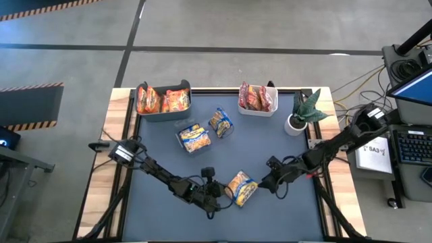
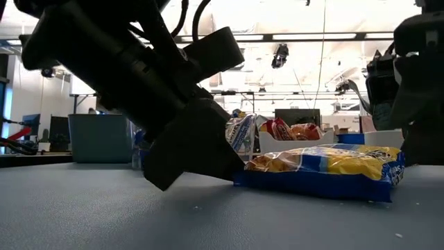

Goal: Sort Maruchan noodles
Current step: Put the blue noodle pack into the white bin

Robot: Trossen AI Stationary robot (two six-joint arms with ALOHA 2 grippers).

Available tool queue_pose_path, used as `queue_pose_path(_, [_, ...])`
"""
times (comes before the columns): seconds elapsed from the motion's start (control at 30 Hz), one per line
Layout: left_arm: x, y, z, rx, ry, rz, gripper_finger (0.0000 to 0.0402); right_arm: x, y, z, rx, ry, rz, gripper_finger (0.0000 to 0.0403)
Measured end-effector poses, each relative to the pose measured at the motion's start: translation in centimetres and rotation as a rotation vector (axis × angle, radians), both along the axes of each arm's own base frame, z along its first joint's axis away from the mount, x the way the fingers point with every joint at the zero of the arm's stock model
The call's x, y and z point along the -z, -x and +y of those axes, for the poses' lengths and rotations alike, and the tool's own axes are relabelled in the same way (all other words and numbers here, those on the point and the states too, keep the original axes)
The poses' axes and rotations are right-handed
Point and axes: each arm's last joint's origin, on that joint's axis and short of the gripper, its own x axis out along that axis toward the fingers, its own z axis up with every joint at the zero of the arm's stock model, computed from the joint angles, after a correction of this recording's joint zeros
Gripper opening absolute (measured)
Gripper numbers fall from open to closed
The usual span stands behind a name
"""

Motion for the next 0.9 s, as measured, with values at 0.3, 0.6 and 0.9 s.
queue_pose_path(0.3, [-3.3,-0.6,-0.9,0.095,-0.06,-0.065,0.0,0.4,-0.1,0.1,-0.008,0.017,0.011,0.0267])
queue_pose_path(0.6, [-1.8,-1.6,-0.7,0.12,0.016,-0.08,0.0,0.3,-0.1,0.1,-0.01,0.016,0.002,0.0267])
queue_pose_path(0.9, [-1.6,-1.9,-0.3,0.114,0.05,-0.082,0.0,0.0,-0.4,0.2,0.001,-0.015,-0.032,0.0267])
